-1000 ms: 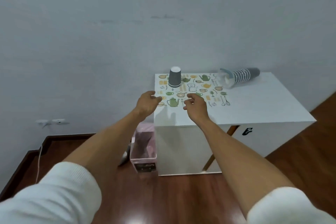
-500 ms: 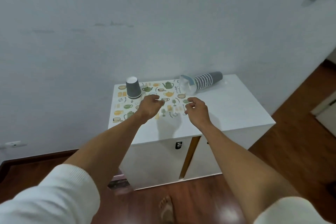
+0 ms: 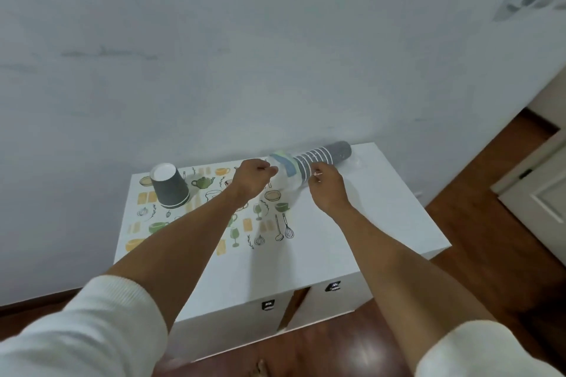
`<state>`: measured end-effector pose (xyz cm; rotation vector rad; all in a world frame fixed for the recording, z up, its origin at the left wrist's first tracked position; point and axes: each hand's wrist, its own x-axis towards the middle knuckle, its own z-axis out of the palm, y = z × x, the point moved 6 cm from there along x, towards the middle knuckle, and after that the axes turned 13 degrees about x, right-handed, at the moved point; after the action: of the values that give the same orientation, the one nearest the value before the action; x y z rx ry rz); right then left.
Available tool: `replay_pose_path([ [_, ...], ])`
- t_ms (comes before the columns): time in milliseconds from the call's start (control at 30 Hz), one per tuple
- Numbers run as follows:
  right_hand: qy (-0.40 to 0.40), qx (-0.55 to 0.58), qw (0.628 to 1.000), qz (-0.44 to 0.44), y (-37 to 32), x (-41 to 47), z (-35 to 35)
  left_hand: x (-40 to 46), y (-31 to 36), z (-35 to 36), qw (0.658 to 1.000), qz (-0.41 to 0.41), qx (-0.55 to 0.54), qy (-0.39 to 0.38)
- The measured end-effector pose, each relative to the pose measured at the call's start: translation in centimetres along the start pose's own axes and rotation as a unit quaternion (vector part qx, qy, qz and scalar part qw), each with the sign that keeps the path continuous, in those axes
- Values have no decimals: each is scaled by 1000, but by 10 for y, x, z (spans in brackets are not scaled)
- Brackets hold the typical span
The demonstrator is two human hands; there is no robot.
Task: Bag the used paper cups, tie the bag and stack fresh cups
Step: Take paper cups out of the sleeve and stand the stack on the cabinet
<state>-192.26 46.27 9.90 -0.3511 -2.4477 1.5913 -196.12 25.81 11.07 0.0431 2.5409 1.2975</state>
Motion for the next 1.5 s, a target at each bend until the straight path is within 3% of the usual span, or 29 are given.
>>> replay_pose_path([
  [233, -39, -162, 986, -28, 15, 61, -12, 44, 6, 28, 999, -39, -31, 2],
  [367, -101, -262, 960, 16, 31, 98, -20, 54, 10, 38, 994, -88, -50, 35],
  [567, -184, -351, 918, -8, 52, 137, -26, 66, 29, 39, 984, -138, -95, 61],
  [767, -236, -386, 886, -105, 57, 138, -26, 73, 26, 27, 973, -167, -128, 91],
  [933, -289, -380, 873, -97, 58, 134, -25, 67, 13, 28, 964, -197, -172, 57],
  [1167, -239, -441, 862, -70, 37, 136, -23, 66, 5, 17, 967, -199, -156, 30],
  [1333, -213, -462, 859, -55, 28, 139, -15, 71, -6, 0, 967, -185, -150, 90],
  [1500, -190, -537, 819, -61, 31, 140, -17, 69, -24, -26, 974, -146, -114, 128],
])
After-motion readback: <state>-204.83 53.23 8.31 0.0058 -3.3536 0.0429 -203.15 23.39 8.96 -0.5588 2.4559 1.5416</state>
